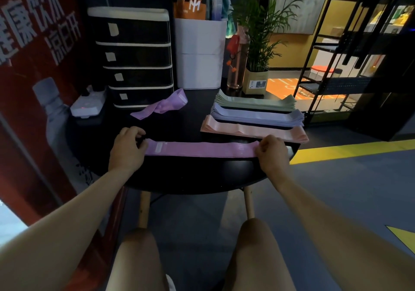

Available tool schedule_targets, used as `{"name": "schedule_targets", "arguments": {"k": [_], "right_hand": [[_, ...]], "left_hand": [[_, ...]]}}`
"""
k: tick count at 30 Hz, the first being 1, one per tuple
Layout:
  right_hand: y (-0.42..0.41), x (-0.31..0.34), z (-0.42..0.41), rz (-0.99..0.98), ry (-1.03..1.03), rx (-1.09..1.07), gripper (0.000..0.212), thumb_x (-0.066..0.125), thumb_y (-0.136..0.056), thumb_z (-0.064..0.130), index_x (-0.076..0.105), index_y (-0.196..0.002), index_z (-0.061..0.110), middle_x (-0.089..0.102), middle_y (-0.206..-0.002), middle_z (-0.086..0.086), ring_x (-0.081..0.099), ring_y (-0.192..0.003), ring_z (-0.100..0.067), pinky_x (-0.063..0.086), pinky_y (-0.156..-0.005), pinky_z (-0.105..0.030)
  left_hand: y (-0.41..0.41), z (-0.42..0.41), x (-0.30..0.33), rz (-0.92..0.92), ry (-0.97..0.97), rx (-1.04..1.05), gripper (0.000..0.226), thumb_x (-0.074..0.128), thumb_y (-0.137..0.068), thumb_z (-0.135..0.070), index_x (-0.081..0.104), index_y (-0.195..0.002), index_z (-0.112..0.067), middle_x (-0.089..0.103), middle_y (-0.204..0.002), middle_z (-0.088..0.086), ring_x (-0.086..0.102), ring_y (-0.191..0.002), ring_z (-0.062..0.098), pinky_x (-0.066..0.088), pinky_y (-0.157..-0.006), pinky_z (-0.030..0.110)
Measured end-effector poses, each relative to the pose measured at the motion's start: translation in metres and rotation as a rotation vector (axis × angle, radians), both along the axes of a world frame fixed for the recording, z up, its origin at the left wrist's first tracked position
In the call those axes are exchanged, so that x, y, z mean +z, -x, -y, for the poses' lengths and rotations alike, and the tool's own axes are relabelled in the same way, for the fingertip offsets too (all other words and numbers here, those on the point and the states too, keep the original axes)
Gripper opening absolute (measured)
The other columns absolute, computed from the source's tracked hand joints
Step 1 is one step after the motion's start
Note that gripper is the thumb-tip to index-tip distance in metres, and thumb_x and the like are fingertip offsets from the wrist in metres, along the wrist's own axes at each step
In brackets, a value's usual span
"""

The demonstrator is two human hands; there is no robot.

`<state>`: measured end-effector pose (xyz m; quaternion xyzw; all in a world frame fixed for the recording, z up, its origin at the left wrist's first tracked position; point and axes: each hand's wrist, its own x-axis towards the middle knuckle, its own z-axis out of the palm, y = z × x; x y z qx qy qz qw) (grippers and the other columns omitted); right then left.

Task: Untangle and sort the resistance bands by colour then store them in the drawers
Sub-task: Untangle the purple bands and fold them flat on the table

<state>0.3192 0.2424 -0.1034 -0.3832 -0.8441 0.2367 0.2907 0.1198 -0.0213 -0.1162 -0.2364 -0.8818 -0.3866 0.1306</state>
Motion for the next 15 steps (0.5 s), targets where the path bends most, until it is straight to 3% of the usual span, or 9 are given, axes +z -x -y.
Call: {"name": "schedule_targets", "arguments": {"k": [4, 7, 11, 15], "right_hand": [[0.000, 0.007, 0.001, -0.040, -0.088, -0.002, 0.021, 0.057, -0.087, 0.009, 0.057, -0.107, 0.004, 0.049, -0.116, -0.014, 0.050, -0.106, -0.030, 0.038, -0.080, -0.031], [0.013, 0.019, 0.016, -0.057, -0.234, 0.190, 0.025, 0.063, -0.085, 0.014, 0.059, -0.108, 0.006, 0.052, -0.114, -0.012, 0.048, -0.109, -0.028, 0.042, -0.085, -0.036], [0.051, 0.022, 0.049, 0.188, -0.227, 0.663, 0.047, 0.069, -0.082, 0.032, 0.057, -0.123, 0.014, 0.051, -0.126, -0.007, 0.046, -0.118, -0.023, 0.040, -0.097, -0.034], [0.085, 0.017, 0.062, 0.399, -0.244, 0.814, 0.068, 0.068, -0.079, 0.047, 0.044, -0.137, 0.021, 0.041, -0.141, -0.004, 0.033, -0.133, -0.023, 0.029, -0.111, -0.042]], "left_hand": [[0.000, -0.001, 0.000, 0.053, -0.003, -0.064, 0.024, 0.055, -0.092, -0.020, 0.058, -0.116, -0.015, 0.054, -0.119, 0.004, 0.055, -0.106, 0.021, 0.043, -0.086, 0.033], [-0.001, -0.001, 0.000, 0.085, -0.037, -0.083, 0.024, 0.052, -0.094, -0.021, 0.058, -0.117, -0.018, 0.056, -0.121, 0.000, 0.055, -0.107, 0.017, 0.039, -0.086, 0.027], [-0.004, -0.001, -0.002, 0.103, -0.058, -0.106, 0.024, 0.049, -0.096, -0.021, 0.060, -0.118, -0.020, 0.057, -0.124, -0.002, 0.053, -0.107, 0.012, 0.037, -0.086, 0.023], [-0.004, -0.001, -0.001, 0.110, -0.060, -0.097, 0.027, 0.047, -0.097, -0.024, 0.058, -0.122, -0.021, 0.058, -0.126, -0.004, 0.054, -0.113, 0.015, 0.038, -0.088, 0.023]]}}
